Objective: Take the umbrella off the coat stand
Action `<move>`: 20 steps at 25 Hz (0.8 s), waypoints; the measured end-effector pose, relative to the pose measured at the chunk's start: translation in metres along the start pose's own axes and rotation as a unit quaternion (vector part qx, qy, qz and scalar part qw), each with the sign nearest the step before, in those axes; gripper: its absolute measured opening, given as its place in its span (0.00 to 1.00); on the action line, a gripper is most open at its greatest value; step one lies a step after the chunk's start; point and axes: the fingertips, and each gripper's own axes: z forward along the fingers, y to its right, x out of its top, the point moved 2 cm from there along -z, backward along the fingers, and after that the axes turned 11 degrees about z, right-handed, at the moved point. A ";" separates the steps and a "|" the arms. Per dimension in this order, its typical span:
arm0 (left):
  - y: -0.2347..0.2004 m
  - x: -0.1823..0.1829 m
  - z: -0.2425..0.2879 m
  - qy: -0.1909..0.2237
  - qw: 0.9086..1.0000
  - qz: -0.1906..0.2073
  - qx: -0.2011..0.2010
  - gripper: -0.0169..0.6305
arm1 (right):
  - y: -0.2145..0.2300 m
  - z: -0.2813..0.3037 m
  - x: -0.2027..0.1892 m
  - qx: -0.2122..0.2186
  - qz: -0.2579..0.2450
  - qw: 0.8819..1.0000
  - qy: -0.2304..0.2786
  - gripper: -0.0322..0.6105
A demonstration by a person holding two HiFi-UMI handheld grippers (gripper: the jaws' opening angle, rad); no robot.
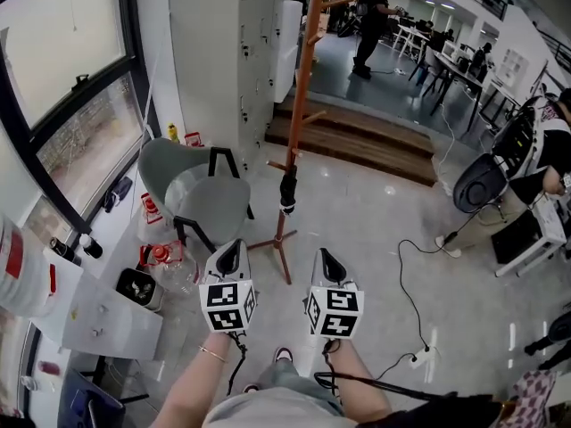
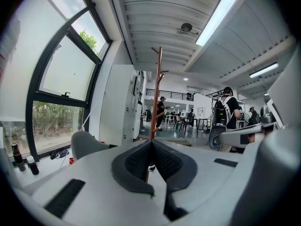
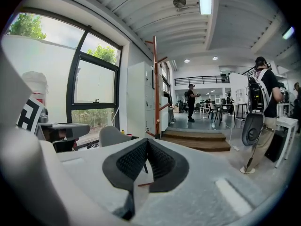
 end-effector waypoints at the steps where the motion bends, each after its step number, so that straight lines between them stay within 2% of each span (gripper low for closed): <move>1: 0.003 0.002 0.008 0.000 1.000 0.001 0.003 0.02 | 0.005 0.008 0.003 0.005 0.000 1.000 -0.001 0.06; 12: 0.007 0.017 0.072 -0.017 0.999 0.013 0.044 0.02 | 0.046 0.082 0.036 0.047 0.004 0.999 -0.013 0.06; 20: -0.001 0.012 0.103 -0.030 0.997 0.012 0.065 0.02 | 0.063 0.122 0.037 0.060 0.008 0.998 -0.031 0.06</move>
